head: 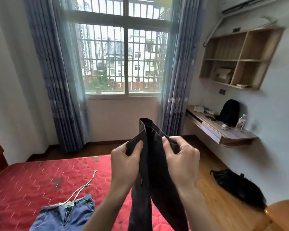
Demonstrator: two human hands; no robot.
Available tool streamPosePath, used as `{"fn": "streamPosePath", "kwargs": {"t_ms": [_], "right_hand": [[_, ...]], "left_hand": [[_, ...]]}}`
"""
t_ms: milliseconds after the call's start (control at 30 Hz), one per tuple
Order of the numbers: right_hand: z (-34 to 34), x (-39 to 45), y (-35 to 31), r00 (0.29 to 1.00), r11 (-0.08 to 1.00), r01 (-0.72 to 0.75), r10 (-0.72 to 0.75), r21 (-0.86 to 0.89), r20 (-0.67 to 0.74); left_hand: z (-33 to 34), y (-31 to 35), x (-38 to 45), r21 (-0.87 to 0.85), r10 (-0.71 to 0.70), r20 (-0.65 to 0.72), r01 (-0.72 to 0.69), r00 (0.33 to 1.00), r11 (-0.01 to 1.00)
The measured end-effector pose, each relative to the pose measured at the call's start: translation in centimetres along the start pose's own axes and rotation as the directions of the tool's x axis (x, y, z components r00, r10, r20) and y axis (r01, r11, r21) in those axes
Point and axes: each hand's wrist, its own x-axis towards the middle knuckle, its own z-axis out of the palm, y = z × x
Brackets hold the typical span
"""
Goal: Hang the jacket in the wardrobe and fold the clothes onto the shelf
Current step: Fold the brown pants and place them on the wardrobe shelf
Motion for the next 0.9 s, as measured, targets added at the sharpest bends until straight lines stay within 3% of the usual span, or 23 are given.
{"fn": "streamPosePath", "kwargs": {"t_ms": [167, 300, 400, 467, 633, 767, 900], "right_hand": [[2.7, -2.4, 0.4, 1.000, 0.992, 0.005, -0.007, 0.126, 0.021], [3.9, -4.7, 0.7, 0.976, 0.879, -0.208, 0.162, 0.430, 0.143], [4.6, -5.7, 0.6, 0.937, 0.767, -0.336, 0.214, 0.546, 0.277], [4.9, -5.7, 0.7, 0.926, 0.734, -0.373, 0.255, 0.568, 0.278], [5.8, -6.0, -0.2, 0.961, 0.829, -0.275, 0.243, 0.487, 0.129], [6.3, -7.1, -1.7, 0.958, 0.819, -0.285, 0.224, 0.498, 0.179], [6.0, -7.6, -1.8, 0.945, 0.770, -0.312, 0.189, 0.557, 0.267]], "left_hand": [[1.6, -0.9, -1.0, 0.025, 0.015, 0.064, -0.016, 0.998, 1.000], [1.2, -0.9, -1.2, 0.079, 0.076, 0.049, -0.080, 0.996, 0.994], [0.4, -1.3, -0.9, 0.094, 0.078, 0.044, -0.082, 0.996, 0.992], [-0.3, -1.7, -0.6, 0.085, 0.065, 0.050, -0.069, 0.997, 0.994], [-1.3, -2.8, -1.2, 0.145, 0.088, 0.111, -0.104, 0.990, 0.984], [-1.8, -3.2, -1.5, 0.094, 0.036, 0.085, -0.044, 0.996, 0.995], [-2.9, -3.2, -2.0, -0.013, -0.041, 0.169, 0.044, 0.985, 0.999]]}}
